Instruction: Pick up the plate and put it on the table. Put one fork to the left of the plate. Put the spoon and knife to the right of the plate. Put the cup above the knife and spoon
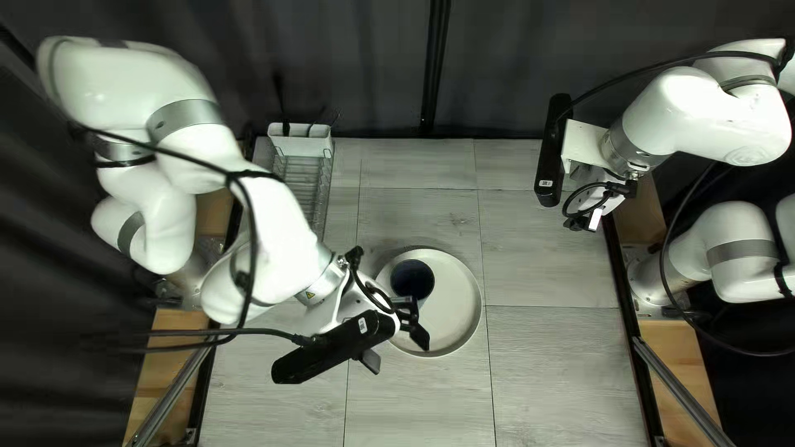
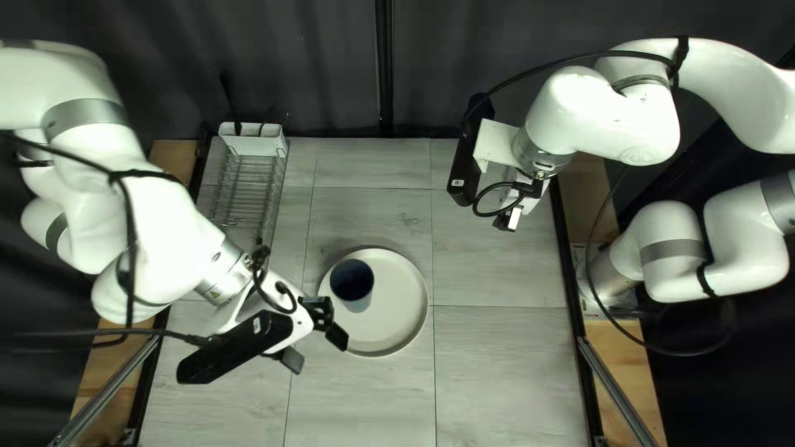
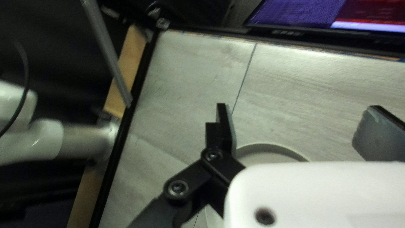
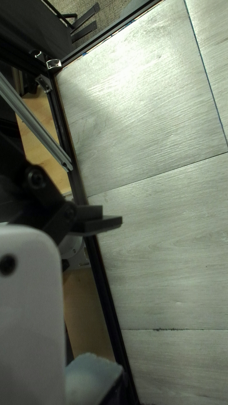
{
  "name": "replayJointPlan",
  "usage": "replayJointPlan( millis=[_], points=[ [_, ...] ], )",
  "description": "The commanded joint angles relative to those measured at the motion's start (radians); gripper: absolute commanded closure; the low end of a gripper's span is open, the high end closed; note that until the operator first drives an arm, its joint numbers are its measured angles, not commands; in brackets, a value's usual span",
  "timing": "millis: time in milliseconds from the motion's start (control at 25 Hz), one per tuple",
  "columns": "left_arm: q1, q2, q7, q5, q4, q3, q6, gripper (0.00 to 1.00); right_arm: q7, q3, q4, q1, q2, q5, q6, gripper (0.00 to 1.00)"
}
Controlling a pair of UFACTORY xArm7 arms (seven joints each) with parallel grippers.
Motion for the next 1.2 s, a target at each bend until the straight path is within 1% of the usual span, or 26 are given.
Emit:
replayJointPlan(
  millis=[40,680,720,760,800,840,880,920,960,1000,1040,1080,1120,1200],
  points=[
    [0.000,0.000,0.000,0.000,0.000,0.000,0.000,0.00,0.000,0.000,0.000,0.000,0.000,0.000,0.000,0.00],
    [0.000,0.000,0.000,0.000,0.000,0.000,0.000,0.00,0.000,0.000,0.000,0.000,0.000,0.000,0.000,0.00],
    [0.073,0.023,-0.056,0.019,-0.053,-0.053,0.027,0.00,0.000,0.000,0.000,0.000,0.000,0.000,0.000,0.00],
    [0.135,0.045,-0.114,0.002,-0.062,-0.100,-0.008,0.00,0.000,0.000,0.000,0.000,0.000,0.000,0.000,0.00],
    [0.197,0.044,-0.140,-0.001,-0.076,-0.148,-0.034,0.00,0.000,0.000,0.000,0.000,0.000,0.000,0.000,0.00],
    [0.232,0.041,-0.154,0.000,-0.084,-0.176,-0.051,0.00,0.000,0.000,0.000,0.000,0.000,0.000,0.000,0.00],
    [0.303,0.026,-0.171,0.008,-0.105,-0.231,-0.086,0.00,0.000,0.000,0.000,0.000,0.000,0.000,0.000,0.00],
    [0.343,0.015,-0.177,0.016,-0.120,-0.261,-0.102,0.00,0.000,0.000,0.000,0.000,0.000,0.000,0.000,0.00],
    [0.406,-0.001,-0.197,0.041,-0.150,-0.304,-0.110,0.00,0.000,0.000,0.000,0.000,0.000,0.000,0.000,0.00],
    [0.447,-0.014,-0.213,0.064,-0.174,-0.330,-0.106,0.00,0.000,0.000,0.000,0.000,0.000,0.000,0.000,0.00],
    [0.474,-0.024,-0.221,0.080,-0.191,-0.347,-0.105,0.00,0.000,0.000,0.000,0.000,0.000,0.000,0.000,0.00],
    [0.517,-0.045,-0.229,0.108,-0.218,-0.371,-0.102,0.00,0.000,0.000,0.000,0.000,0.000,0.000,0.000,0.00],
    [0.534,-0.054,-0.230,0.119,-0.228,-0.380,-0.101,0.00,0.000,0.000,0.000,0.000,0.000,0.000,0.000,0.00],
    [0.594,-0.105,-0.218,0.162,-0.267,-0.400,-0.092,0.00,0.000,0.000,0.000,0.000,0.000,0.000,0.000,0.00]
  ],
)
